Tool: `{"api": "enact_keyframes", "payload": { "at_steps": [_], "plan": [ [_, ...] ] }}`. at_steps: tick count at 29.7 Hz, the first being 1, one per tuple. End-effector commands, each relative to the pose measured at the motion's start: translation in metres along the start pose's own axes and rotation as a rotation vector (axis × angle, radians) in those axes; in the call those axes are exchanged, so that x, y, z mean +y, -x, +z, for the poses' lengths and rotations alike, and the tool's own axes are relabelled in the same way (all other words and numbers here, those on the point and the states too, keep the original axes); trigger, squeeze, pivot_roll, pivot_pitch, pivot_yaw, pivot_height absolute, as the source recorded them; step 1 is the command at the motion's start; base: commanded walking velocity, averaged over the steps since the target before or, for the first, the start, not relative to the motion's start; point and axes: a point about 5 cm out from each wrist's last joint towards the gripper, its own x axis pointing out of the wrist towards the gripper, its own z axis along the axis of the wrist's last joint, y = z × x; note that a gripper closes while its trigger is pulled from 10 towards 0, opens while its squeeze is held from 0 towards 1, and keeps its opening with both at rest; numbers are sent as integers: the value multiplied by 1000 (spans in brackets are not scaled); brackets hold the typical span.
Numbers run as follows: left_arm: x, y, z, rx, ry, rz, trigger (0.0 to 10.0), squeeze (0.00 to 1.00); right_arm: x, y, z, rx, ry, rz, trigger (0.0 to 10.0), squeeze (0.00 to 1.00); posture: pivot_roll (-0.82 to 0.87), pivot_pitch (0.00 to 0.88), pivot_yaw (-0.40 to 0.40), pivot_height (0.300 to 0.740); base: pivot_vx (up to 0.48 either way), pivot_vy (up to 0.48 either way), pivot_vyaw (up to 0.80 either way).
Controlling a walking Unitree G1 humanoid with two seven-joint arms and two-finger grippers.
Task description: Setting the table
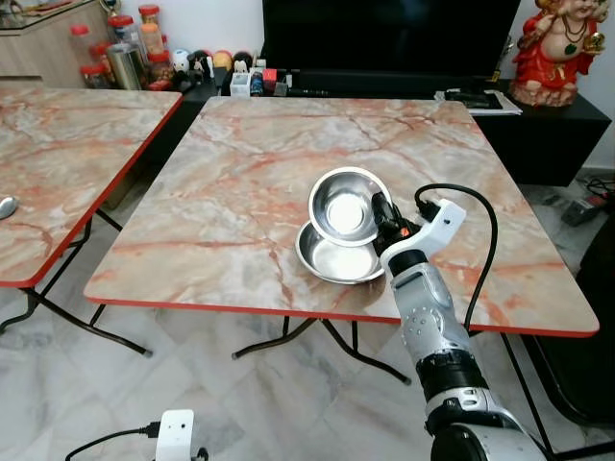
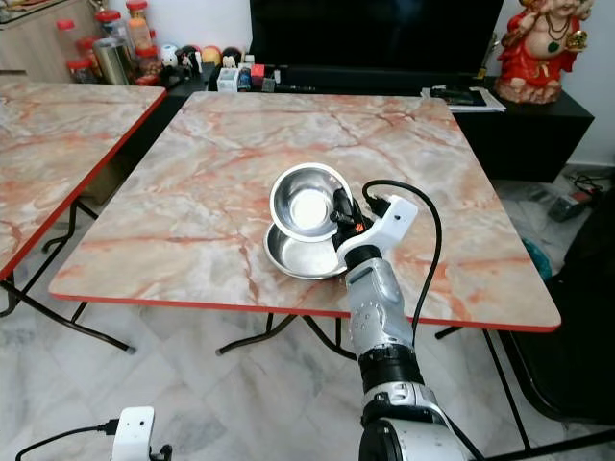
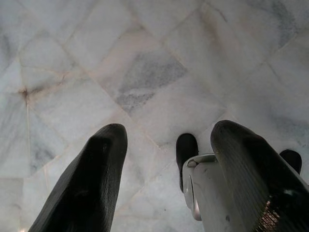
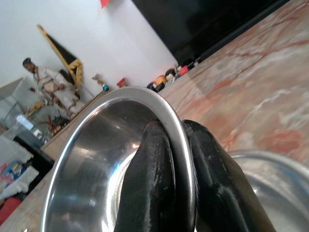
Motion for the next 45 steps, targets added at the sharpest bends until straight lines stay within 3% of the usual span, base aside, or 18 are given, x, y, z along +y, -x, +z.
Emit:
{"api": "enact_keyframes", "payload": {
  "at_steps": [1, 24, 34, 45],
  "plan": [
    [3, 1, -2, 5, 0, 7, 10000, 0, 5, -1, 2, -8, 15, 25, 10000, 0, -22, 0, 9, 740, 304, 0, 0],
    [6, 0, 0, -2, -17, 7, 10000, 0, 7, 1, -3, -1, 15, 29, 10000, 0, -18, 0, 25, 740, 326, 0, 0],
    [7, 1, -3, 5, -13, 8, 10000, 0, 3, 5, -8, 25, 16, -4, 10000, 0, -18, 0, 28, 740, 0, 0, 0],
    [11, 2, -8, 19, -20, 10, 10000, 0, 4, 11, -31, 106, -12, -42, 10000, 0, -5, 0, 39, 740, 0, 0, 0]
  ]
}}
